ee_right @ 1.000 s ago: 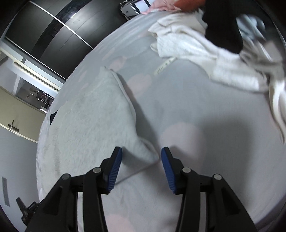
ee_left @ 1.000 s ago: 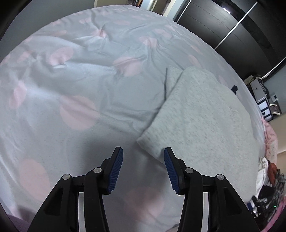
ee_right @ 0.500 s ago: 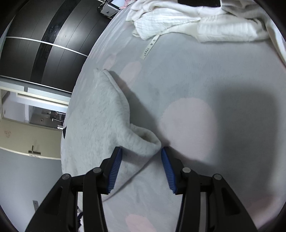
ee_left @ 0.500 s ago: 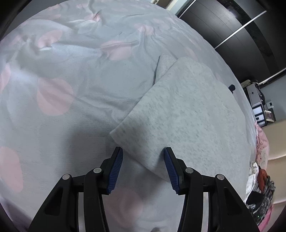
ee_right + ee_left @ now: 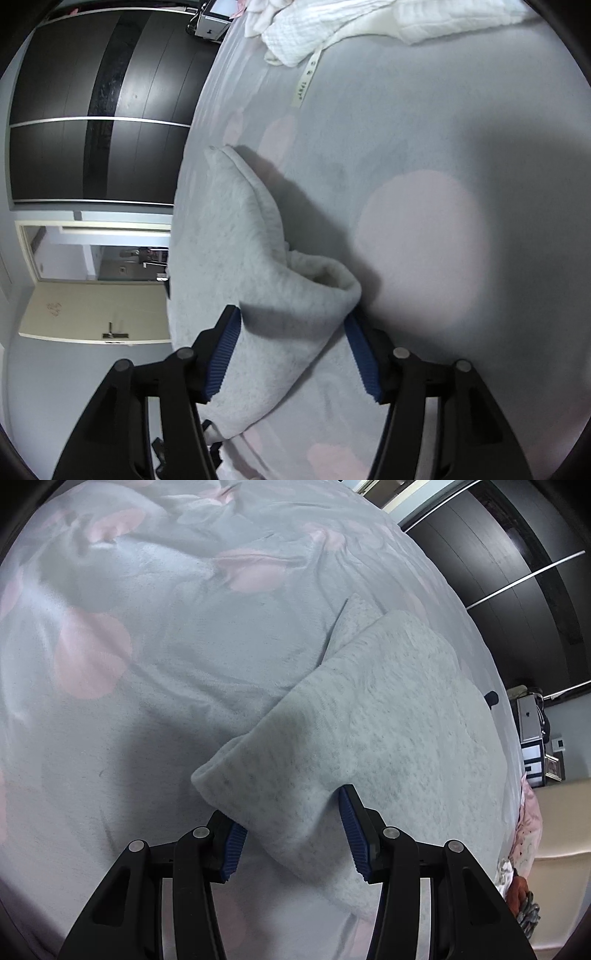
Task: Fold clothes
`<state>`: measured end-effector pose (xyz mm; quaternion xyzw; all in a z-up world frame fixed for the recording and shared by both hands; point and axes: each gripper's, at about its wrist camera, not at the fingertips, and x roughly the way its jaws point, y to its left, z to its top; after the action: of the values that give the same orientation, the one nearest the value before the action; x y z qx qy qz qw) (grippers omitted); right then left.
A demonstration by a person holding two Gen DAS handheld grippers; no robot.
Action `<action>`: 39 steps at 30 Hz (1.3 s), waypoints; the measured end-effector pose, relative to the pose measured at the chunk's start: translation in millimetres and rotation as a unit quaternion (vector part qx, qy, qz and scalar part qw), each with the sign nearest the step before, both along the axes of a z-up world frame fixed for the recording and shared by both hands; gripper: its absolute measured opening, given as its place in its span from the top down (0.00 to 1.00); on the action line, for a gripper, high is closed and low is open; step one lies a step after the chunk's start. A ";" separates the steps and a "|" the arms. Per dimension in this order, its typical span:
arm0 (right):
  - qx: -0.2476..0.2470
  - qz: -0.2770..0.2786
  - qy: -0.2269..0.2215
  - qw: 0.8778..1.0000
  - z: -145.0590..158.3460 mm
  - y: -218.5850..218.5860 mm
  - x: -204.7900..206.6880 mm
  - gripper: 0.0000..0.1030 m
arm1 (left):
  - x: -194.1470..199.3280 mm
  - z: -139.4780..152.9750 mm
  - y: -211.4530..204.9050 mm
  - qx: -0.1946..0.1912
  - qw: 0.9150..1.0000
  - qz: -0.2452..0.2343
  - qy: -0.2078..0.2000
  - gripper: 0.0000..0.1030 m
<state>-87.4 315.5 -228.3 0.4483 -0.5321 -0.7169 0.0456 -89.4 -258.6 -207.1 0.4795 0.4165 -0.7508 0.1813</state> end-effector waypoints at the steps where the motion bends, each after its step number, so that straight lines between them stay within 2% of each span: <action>1: 0.006 0.003 0.000 1.000 -0.1 -2.1 -2.2 0.44 | -1.1 -0.9 1.3 -0.003 1.000 -0.001 -0.001 0.52; 3: 0.029 0.016 0.002 0.999 1.7 -6.6 -7.8 0.45 | -2.4 -1.3 2.0 -0.008 1.000 -0.003 -0.001 0.52; 6: 0.073 0.036 0.005 0.997 6.2 -13.6 -15.4 0.62 | 3.0 -1.4 -1.4 -0.017 1.000 -0.008 0.000 0.52; 7: 0.088 0.042 0.006 0.995 7.4 -15.8 -17.0 0.68 | 3.8 -0.7 -1.1 -0.022 1.000 -0.011 0.001 0.55; 9: 0.110 0.051 0.010 0.993 10.2 -19.5 -18.9 0.74 | -0.1 2.4 2.6 -0.042 0.999 -0.019 0.004 0.65; 11: 0.127 0.055 0.015 0.990 14.5 -21.8 -19.0 0.80 | 2.6 9.3 6.7 -0.071 0.997 -0.028 0.009 0.82; 15: 0.174 0.065 0.045 0.982 33.8 -30.9 -16.9 0.88 | 5.7 25.7 13.9 -0.111 0.993 -0.040 0.027 0.90; 20: 0.200 0.070 0.087 0.973 65.2 -35.9 -2.5 0.91 | 22.6 56.0 23.4 -0.163 0.983 -0.063 0.050 0.93; 24: 0.212 0.075 0.088 0.971 85.7 -34.2 19.7 0.91 | 34.4 77.3 27.9 -0.179 0.979 -0.079 0.061 0.93; 30: 0.201 0.077 0.053 0.975 97.3 -20.8 72.5 0.91 | 67.6 93.2 32.6 -0.174 0.979 -0.096 0.037 0.93; 34: 0.230 0.084 0.029 0.969 102.5 -18.2 93.9 0.91 | 98.9 91.7 41.8 -0.168 0.980 -0.107 0.012 0.93; 39: 0.280 0.104 0.000 0.954 101.6 -26.1 104.3 0.91 | 107.3 80.7 46.0 -0.182 0.976 -0.115 -0.021 0.93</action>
<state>16.9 289.4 -126.7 0.4959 -0.2600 -0.8285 -0.0072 18.0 -212.6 -126.4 0.4988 0.2113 -0.8196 0.1863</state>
